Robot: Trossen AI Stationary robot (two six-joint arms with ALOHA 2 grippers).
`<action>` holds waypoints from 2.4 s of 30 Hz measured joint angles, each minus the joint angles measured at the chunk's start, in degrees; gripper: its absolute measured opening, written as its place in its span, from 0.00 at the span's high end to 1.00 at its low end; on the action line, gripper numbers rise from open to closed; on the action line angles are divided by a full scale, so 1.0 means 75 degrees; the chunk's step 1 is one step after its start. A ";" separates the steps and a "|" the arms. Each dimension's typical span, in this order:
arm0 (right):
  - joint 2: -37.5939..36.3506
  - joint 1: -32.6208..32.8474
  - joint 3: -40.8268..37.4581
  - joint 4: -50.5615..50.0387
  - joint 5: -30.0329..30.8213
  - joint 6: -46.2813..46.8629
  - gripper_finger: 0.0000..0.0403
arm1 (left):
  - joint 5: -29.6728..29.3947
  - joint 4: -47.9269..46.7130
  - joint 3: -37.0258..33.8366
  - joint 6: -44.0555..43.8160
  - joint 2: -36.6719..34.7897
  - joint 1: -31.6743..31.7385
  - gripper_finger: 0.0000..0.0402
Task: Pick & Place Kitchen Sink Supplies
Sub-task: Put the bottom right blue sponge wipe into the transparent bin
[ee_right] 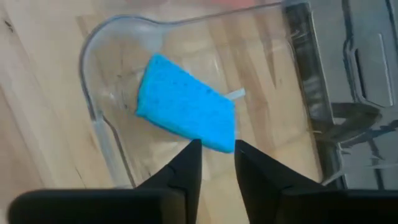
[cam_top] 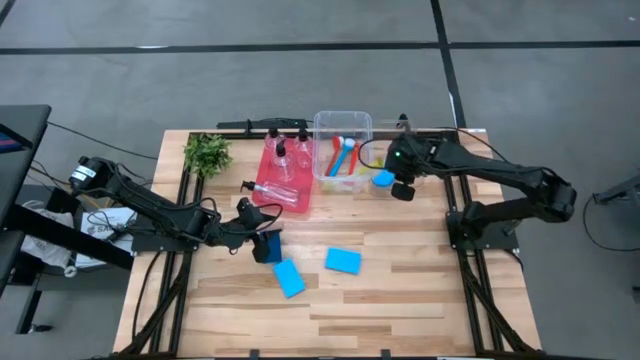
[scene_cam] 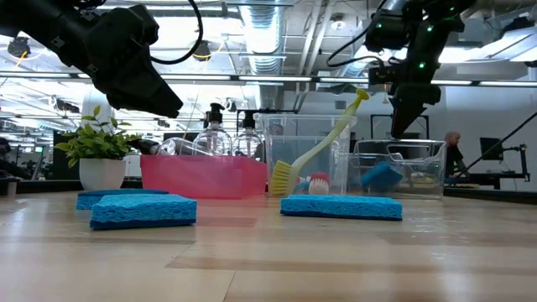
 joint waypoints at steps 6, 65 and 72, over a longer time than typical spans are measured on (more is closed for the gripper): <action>0.0028 0.0001 0.0000 -0.0085 0.0094 0.0443 0.68 | 0.0000 -0.0002 0.0000 0.0005 -0.0001 0.0000 0.50; 0.4658 0.6752 0.0047 0.5858 0.0361 0.6446 0.51 | 0.0347 0.0006 0.0000 -0.0542 0.0000 -0.0067 0.50; 0.5861 0.6786 0.0068 0.6034 0.1290 0.8231 0.56 | 0.0352 0.0004 0.0000 -0.0534 -0.0001 -0.0377 0.50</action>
